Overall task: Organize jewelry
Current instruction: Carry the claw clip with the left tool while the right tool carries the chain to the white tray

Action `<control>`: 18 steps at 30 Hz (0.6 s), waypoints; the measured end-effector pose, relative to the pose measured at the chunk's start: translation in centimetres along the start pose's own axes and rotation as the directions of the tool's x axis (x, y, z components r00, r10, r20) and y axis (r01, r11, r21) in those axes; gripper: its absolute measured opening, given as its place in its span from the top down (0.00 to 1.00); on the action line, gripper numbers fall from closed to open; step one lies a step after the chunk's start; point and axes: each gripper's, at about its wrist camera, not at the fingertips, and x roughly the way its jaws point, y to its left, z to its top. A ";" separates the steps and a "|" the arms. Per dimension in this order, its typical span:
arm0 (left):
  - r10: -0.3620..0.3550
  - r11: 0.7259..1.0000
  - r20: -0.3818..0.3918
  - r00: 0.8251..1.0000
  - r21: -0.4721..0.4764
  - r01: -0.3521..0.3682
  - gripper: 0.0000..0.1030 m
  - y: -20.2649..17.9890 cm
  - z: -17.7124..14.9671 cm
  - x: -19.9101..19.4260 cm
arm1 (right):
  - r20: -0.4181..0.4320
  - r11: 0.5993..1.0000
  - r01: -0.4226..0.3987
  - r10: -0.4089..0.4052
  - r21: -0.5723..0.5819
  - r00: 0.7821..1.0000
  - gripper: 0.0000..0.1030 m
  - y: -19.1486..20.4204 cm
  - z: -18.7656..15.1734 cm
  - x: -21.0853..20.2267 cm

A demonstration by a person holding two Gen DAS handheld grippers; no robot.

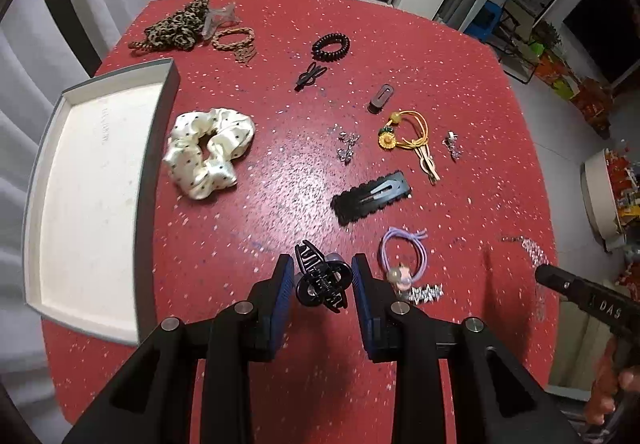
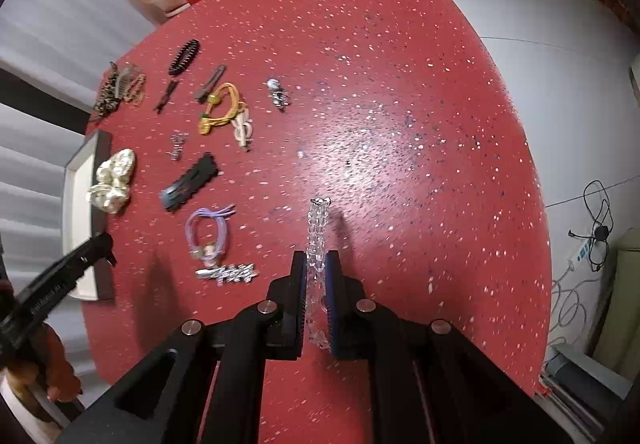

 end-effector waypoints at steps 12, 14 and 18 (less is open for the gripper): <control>0.025 0.996 0.049 0.998 -0.082 -0.021 0.69 6.4 -1.3 -4.9 | 0.023 0.990 -0.075 0.078 -0.118 0.997 0.91 8.6 0.5 -2.9; 0.041 0.993 0.060 0.997 -0.110 -0.035 0.69 8.1 -1.4 -5.6 | 0.024 0.984 -0.095 0.100 -0.153 0.995 0.91 10.8 0.7 -3.0; 0.080 0.983 0.079 0.994 -0.172 -0.065 0.69 12.1 -1.6 -6.7 | 0.015 0.963 -0.142 0.149 -0.227 0.989 0.91 15.8 1.3 -2.6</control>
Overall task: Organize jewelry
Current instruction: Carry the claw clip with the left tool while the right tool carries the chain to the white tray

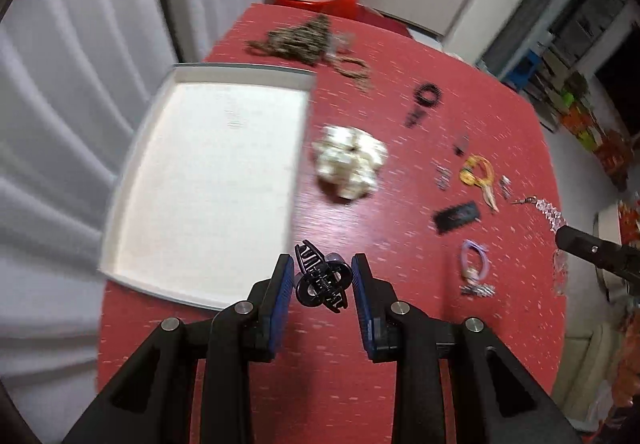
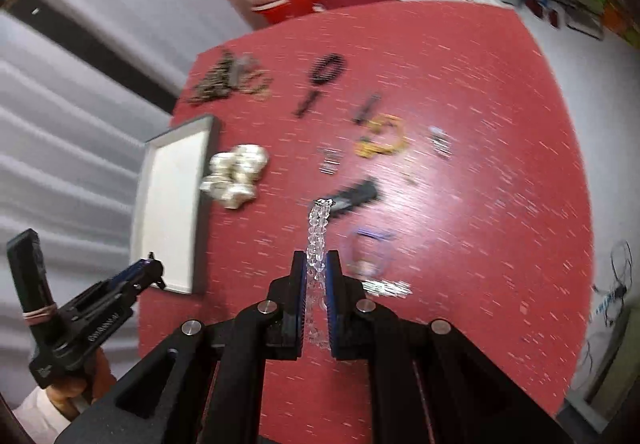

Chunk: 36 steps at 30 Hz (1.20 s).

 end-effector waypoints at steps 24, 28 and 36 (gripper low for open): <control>0.181 0.975 -0.018 0.983 -0.131 -0.182 0.69 14.2 2.7 7.1 | -0.188 0.965 -0.200 0.167 -0.172 0.968 0.91 19.2 1.4 16.1; 0.202 0.973 -0.042 0.979 -0.105 -0.205 0.69 14.3 2.4 8.6 | -0.211 0.968 -0.179 0.141 -0.175 0.967 0.91 19.3 1.0 18.0; 0.234 0.967 -0.077 0.969 -0.085 -0.240 0.69 14.0 1.8 10.7 | -0.260 0.979 -0.121 0.076 -0.162 0.963 0.91 18.2 0.1 21.4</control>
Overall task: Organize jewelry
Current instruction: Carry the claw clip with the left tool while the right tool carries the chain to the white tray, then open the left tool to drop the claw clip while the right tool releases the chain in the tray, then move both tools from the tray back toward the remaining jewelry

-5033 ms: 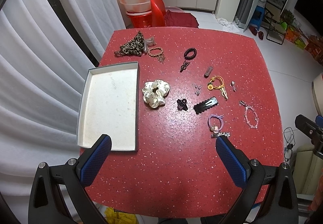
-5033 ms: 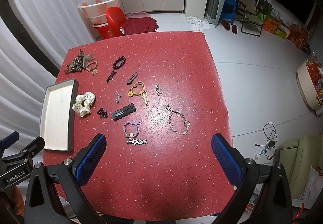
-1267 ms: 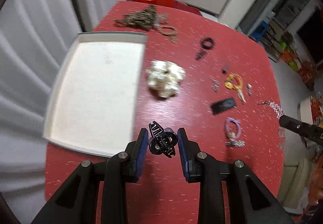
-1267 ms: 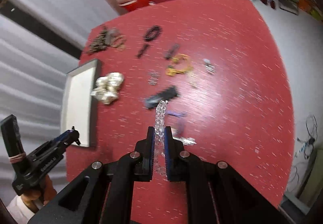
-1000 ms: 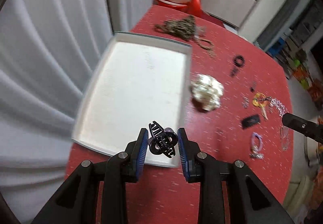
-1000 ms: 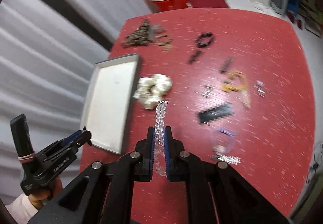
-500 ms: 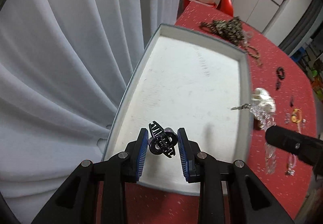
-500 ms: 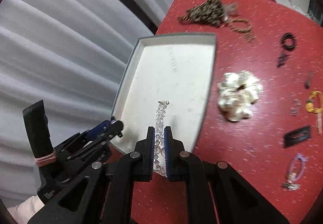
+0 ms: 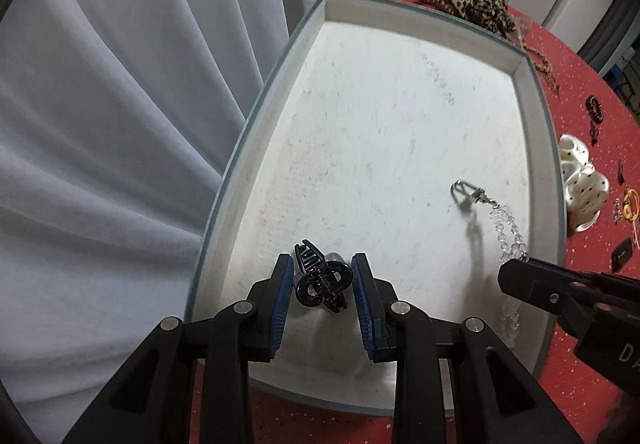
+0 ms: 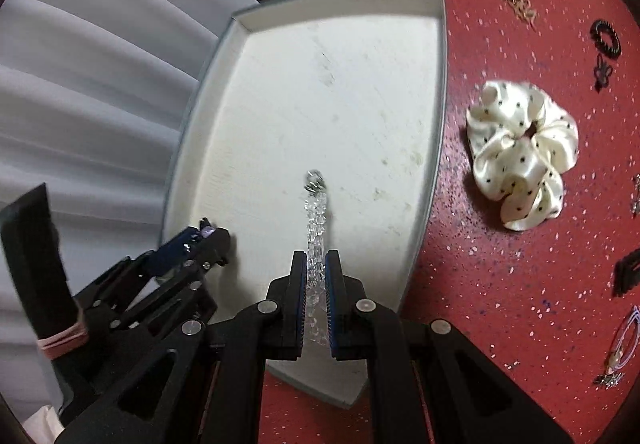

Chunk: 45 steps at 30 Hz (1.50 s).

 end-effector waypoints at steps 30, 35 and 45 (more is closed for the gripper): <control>0.007 0.997 0.050 0.999 0.078 -0.011 0.00 -2.8 -0.4 -4.5 | 0.123 0.989 0.045 -0.063 0.143 0.990 0.37 -5.1 -3.6 -10.8; -0.028 0.988 0.048 0.998 0.150 0.021 0.00 -4.5 -1.3 -6.6 | 0.123 0.966 0.088 -0.121 0.245 0.985 0.33 -9.1 -6.7 -13.0; -0.121 0.946 0.063 0.991 0.311 0.096 0.00 -11.2 -2.4 -10.8 | 0.134 0.881 0.146 -0.229 0.450 0.964 0.24 -16.8 -12.8 -17.6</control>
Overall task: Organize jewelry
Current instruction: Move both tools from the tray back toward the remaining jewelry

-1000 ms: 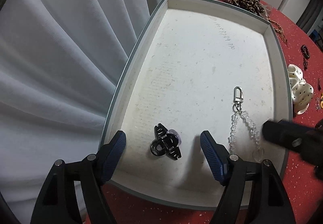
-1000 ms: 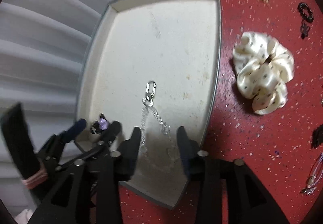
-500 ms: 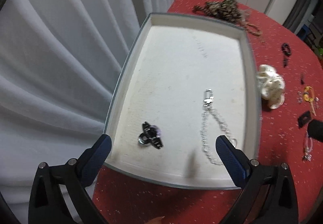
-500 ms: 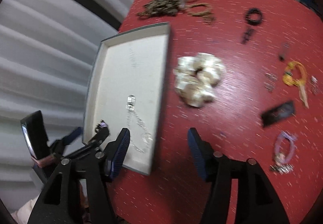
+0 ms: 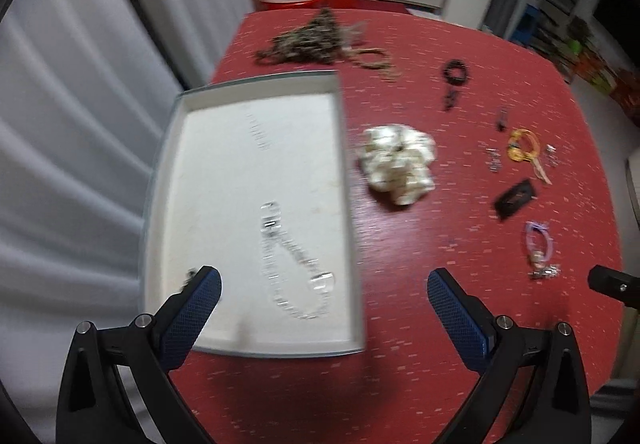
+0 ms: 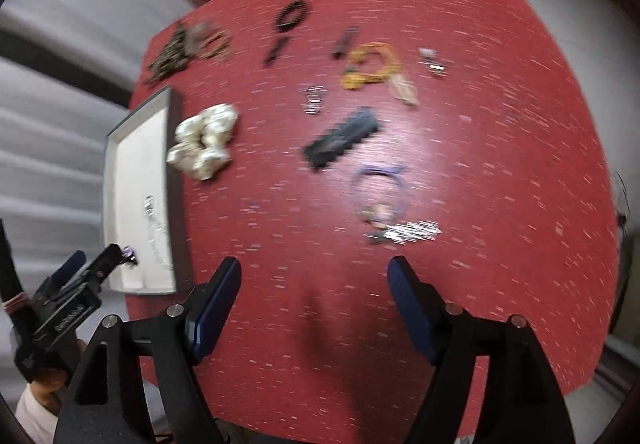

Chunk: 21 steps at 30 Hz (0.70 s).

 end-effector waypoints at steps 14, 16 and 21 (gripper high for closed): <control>-0.026 0.999 -0.071 0.997 0.027 0.028 0.00 -8.9 2.7 2.4 | -0.003 0.998 0.062 -0.062 -0.012 0.998 0.24 -7.0 4.3 -0.5; -0.021 0.999 -0.081 0.996 0.024 0.023 0.00 -9.8 3.2 3.3 | -0.006 0.997 0.071 -0.072 -0.021 0.997 0.24 -8.0 5.1 -0.4; -0.018 1.000 -0.100 0.995 0.000 0.018 0.00 -11.4 4.4 5.2 | -0.001 0.996 0.090 -0.090 -0.025 0.996 0.24 -9.8 7.2 0.5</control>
